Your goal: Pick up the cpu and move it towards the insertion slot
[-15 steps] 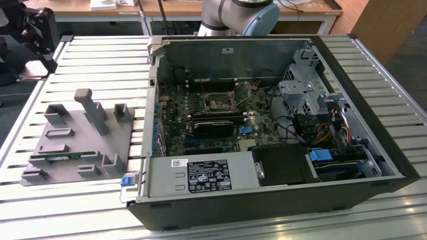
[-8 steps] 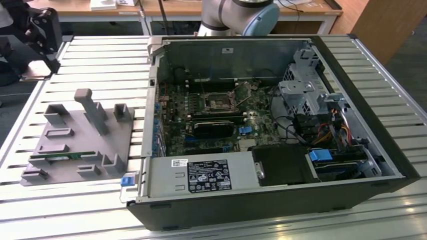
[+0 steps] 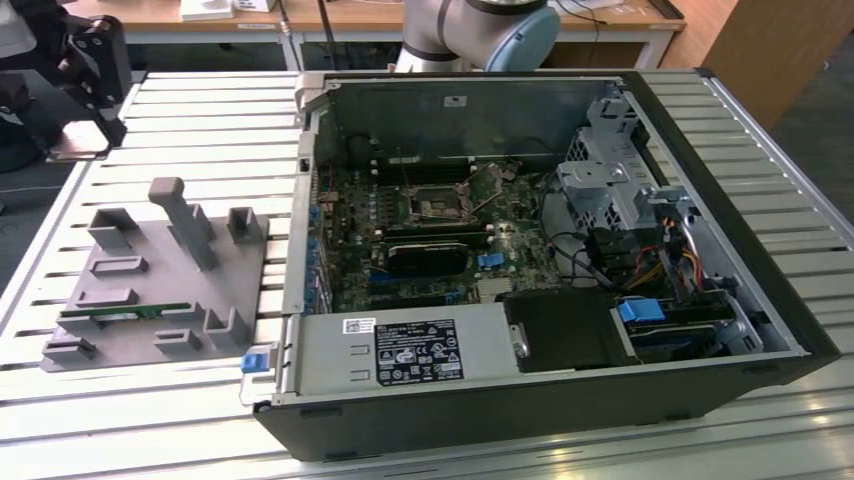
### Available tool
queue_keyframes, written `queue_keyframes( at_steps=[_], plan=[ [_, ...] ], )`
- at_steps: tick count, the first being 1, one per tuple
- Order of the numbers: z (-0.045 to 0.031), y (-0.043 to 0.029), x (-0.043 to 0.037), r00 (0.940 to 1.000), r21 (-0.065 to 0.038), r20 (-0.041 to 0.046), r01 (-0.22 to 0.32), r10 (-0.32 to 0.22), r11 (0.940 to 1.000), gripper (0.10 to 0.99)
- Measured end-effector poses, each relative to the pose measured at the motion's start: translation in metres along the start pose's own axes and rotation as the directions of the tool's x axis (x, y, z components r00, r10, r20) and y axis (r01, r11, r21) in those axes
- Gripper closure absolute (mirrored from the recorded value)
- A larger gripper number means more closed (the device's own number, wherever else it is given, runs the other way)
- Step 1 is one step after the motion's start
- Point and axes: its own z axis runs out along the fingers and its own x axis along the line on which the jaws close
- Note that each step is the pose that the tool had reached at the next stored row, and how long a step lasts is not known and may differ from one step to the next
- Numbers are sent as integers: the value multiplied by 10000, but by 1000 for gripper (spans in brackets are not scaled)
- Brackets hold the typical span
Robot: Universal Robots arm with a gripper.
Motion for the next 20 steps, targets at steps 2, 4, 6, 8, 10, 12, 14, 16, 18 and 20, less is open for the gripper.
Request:
queue_keyframes(
  at_steps=[2,4,6,8,10,12,14,16,18,20],
  plan=[
    [0,0,-13,10000,0,0,0,0,10000,549],
    [0,0,-27,10000,0,0,0,0,10000,549],
    [1,0,-39,10000,0,0,0,0,10000,549],
    [1,0,-52,10000,0,0,0,0,10000,549],
    [1,0,-65,10000,-1,0,0,0,10000,549],
    [1,0,-77,10000,0,0,0,0,10000,549],
    [1,0,-91,10000,-1,0,0,0,10000,549],
    [1,0,-103,10000,0,0,0,0,10000,549],
    [2,0,-116,10000,0,0,0,0,10000,549],
    [2,-1,-129,10000,0,0,0,0,10000,549]
  ],
)
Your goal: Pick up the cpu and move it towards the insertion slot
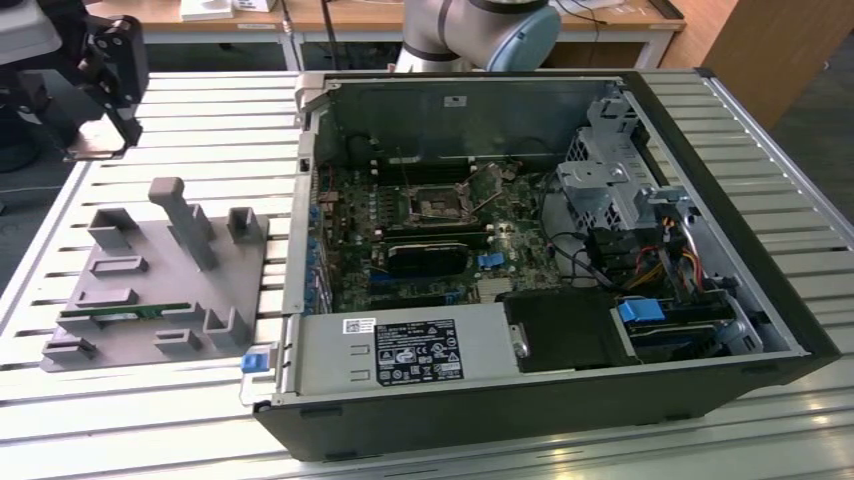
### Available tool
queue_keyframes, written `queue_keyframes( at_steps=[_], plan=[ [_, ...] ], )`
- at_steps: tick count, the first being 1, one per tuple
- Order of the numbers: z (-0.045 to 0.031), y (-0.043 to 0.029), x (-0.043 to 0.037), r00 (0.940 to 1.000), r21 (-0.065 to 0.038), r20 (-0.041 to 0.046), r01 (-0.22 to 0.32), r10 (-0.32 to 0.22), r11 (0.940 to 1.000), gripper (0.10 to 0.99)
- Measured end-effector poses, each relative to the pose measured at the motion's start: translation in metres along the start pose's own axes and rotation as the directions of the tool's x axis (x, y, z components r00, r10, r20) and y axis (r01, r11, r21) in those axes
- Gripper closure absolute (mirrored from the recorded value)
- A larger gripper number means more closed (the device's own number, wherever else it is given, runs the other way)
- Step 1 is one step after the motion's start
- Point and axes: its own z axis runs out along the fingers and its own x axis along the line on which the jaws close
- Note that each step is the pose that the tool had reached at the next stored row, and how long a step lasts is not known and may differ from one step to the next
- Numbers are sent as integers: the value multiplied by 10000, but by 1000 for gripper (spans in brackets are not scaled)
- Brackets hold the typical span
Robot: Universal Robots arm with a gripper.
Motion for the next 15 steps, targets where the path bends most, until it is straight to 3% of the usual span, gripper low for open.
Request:
queue_keyframes(
  at_steps=[15],
  plan=[
    [2,0,-115,10000,-1,0,0,0,10000,549]
  ],
)
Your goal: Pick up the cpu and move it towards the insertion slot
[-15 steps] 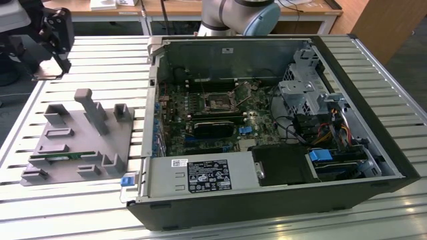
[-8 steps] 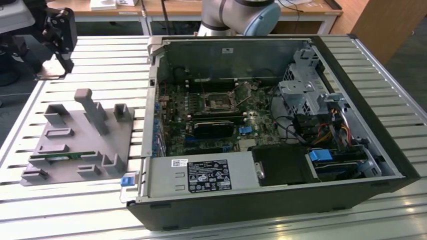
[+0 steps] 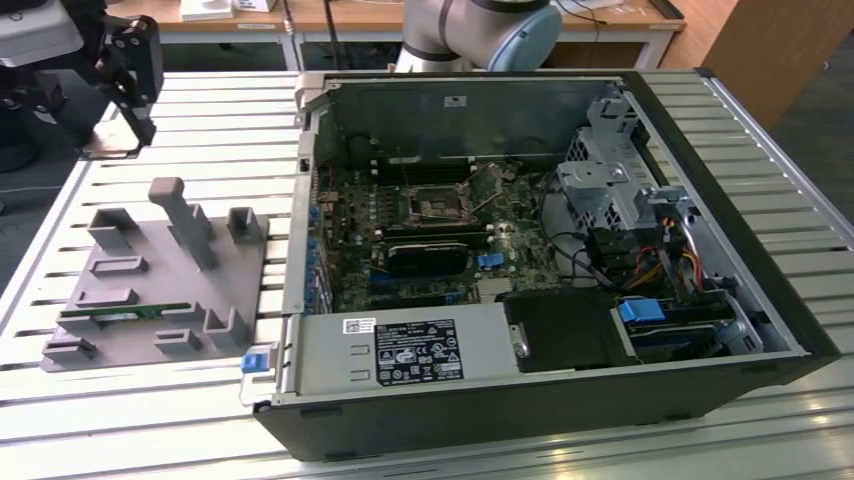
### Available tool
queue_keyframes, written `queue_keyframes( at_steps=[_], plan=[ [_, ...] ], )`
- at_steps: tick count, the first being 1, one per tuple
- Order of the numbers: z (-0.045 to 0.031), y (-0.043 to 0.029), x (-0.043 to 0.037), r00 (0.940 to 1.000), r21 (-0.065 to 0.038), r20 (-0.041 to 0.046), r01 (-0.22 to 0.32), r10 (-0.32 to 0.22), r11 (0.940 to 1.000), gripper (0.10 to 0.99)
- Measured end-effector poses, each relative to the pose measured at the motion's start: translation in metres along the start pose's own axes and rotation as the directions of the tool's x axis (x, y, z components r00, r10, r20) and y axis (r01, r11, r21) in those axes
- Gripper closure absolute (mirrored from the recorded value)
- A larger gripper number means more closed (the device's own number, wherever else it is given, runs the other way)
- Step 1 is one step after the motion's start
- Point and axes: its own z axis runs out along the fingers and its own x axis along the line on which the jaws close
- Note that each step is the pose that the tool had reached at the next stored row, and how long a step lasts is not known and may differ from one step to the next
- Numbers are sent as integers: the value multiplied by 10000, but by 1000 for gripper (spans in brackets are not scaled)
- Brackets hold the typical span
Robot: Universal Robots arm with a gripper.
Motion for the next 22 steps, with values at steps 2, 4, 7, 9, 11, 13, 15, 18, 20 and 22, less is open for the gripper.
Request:
queue_keyframes(
  at_steps=[2,4,7,9,11,13,15,18,20,22],
  plan=[
    [0,0,-26,10000,0,0,0,0,10000,549],
    [0,0,-53,10000,0,0,0,0,10000,549],
    [1,0,-93,10000,0,-1,0,0,10000,549],
    [1,1,-123,10000,0,-1,0,0,10000,549],
    [2,1,-151,10000,0,-1,0,0,10000,549],
    [2,2,-179,10000,0,0,0,0,10000,549],
    [3,2,-211,10000,0,0,0,0,10000,549],
    [3,3,-261,10000,0,0,0,0,10000,549],
    [2,3,-295,10000,1,-1,0,0,10000,549],
    [-9,6,-307,10000,2,-2,-1,1,10000,549]
  ],
)
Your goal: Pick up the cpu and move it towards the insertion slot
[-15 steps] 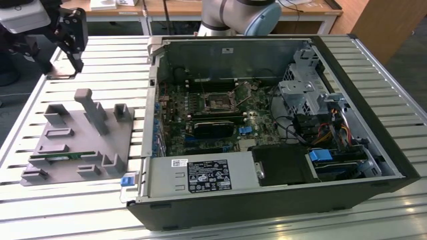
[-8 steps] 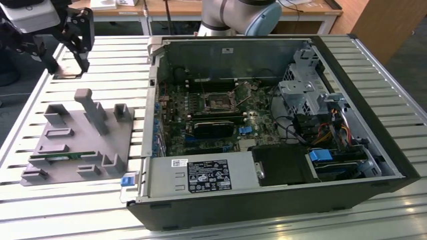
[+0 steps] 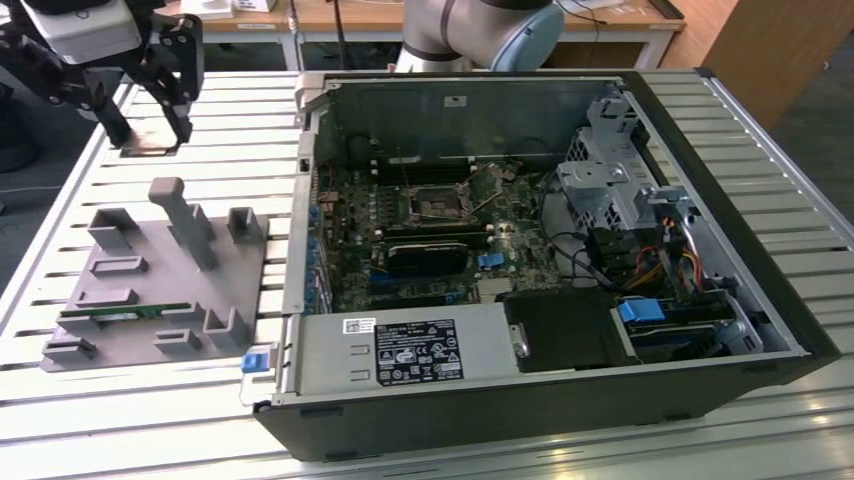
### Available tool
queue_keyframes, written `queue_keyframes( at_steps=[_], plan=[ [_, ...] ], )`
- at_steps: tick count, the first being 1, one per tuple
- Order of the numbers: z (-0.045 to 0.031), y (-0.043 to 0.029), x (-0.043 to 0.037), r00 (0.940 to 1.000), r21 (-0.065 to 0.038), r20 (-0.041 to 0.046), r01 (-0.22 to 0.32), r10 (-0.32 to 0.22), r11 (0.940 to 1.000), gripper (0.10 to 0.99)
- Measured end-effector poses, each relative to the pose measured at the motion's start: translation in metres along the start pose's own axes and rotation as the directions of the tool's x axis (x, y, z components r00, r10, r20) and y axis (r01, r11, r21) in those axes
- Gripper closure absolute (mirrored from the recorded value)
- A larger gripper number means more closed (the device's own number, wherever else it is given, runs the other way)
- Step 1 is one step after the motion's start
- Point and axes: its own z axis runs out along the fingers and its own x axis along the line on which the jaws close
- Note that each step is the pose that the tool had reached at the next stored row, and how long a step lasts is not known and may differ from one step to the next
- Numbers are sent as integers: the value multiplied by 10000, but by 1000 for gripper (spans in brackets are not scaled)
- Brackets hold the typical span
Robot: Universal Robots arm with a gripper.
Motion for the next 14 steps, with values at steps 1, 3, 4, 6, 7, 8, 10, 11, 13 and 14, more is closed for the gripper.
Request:
queue_keyframes(
  at_steps=[1,3,4,6,7,8,10,11,13,14],
  plan=[
    [-9,2,-4,10000,-1,0,-1,1,10000,549],
    [-29,5,-13,10000,-1,1,0,0,10000,549],
    [-33,8,-20,10000,-4,5,0,0,10000,549],
    [-37,13,-44,10000,-2,1,1,-1,10000,549],
    [-38,16,-62,10000,-4,2,1,-1,10000,549],
    [-38,18,-80,10000,-5,2,0,0,10000,549],
    [-37,22,-122,10000,-7,2,1,-1,10000,549],
    [-36,26,-143,10000,-8,2,1,-1,10000,549],
    [-36,33,-185,10000,-7,2,0,0,10000,549],
    [-35,36,-205,10000,-8,2,0,0,10000,549]
  ],
)
